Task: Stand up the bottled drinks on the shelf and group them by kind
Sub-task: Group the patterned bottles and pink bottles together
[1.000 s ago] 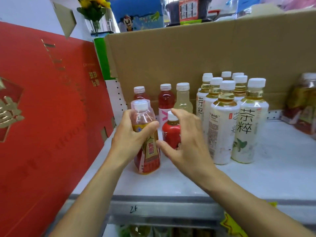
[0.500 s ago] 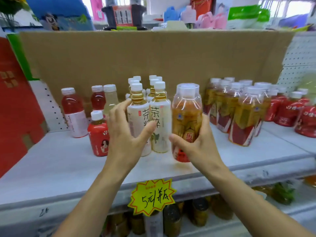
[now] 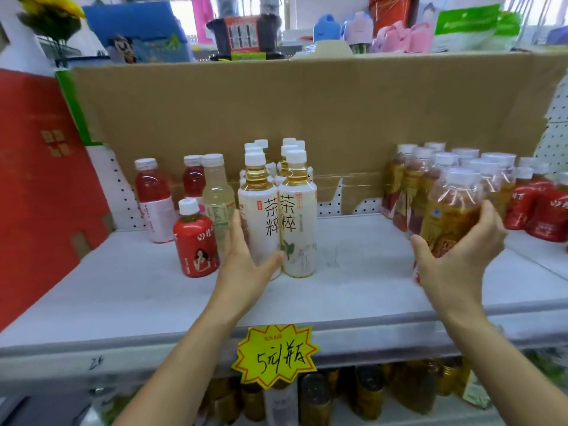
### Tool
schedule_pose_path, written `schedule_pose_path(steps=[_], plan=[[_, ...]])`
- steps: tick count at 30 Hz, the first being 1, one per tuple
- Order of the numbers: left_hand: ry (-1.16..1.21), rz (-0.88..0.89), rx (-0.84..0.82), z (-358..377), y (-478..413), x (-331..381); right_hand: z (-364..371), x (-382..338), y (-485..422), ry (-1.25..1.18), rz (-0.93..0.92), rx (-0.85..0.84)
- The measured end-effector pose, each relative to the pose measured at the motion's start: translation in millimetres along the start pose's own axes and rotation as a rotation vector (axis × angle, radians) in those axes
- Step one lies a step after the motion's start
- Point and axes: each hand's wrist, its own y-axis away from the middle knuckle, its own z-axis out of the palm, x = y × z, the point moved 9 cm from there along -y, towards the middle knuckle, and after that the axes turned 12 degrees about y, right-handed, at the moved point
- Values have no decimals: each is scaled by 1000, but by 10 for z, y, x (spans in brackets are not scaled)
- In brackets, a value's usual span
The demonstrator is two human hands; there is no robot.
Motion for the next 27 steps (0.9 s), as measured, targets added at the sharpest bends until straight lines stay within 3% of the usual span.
schedule_pose_path(steps=[2, 5, 7, 9, 13, 15, 19, 22, 27], plan=[[-53, -2, -22, -62, 16, 5, -61, -393, 49, 24, -197, 122], [-236, 144, 98, -363, -3, 168, 45, -1103, 115, -70, -435, 118], [-372, 296, 255, -673, -40, 355, 214, -1599, 135, -154, -549, 28], [-428, 334, 358, -963, -148, 416, 416, -2117, 132, -172, -653, -80], [-457, 171, 184, -1144, -506, 137, 971, -3123, 110, -47, -805, -366], [-370, 132, 130, -1223, -609, 45, 1333, -3455, 98, 70, -836, -503], [-157, 57, 297, -1766, -874, -25, 1987, -3778, 122, 201, -799, -782], [-116, -3, 351, -2142, -1233, -144, 2410, -3939, 132, 334, -813, -848], [14, -181, 270, -2329, -1733, -496, 3043, -4012, 82, 535, -750, -942]])
